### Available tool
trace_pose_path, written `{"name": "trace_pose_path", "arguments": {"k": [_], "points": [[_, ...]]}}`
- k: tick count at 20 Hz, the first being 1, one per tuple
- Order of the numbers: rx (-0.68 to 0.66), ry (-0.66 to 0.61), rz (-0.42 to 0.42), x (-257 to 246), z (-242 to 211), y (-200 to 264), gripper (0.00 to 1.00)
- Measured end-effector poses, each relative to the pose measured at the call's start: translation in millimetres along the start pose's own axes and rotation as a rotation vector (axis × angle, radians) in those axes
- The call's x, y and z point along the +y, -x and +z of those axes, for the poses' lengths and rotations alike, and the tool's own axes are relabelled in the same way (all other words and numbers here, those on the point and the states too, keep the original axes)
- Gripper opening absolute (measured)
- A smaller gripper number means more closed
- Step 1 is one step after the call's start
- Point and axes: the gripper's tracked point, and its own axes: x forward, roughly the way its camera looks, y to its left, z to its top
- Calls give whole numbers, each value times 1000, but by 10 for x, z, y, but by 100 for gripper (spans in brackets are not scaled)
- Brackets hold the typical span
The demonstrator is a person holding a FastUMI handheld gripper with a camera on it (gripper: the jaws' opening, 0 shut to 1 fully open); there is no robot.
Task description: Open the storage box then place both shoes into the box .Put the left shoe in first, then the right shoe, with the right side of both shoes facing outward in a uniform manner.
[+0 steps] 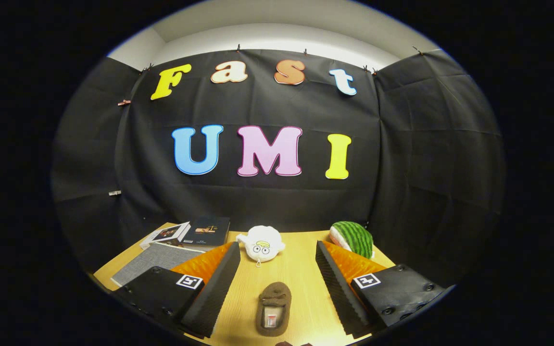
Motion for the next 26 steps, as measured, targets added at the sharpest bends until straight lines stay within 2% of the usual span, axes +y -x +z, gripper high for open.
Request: {"name": "trace_pose_path", "arguments": {"k": [4, 8, 16, 22, 26], "points": [[93, -61, 62, 181, -214, -132, 97], [205, -191, 158, 439, -445, -210, 99], [564, -443, 398, 1109, -1186, -79, 99], [790, -586, 508, 1421, -1625, 38, 98], [887, -627, 536, 1498, -1830, 37, 96]]}}
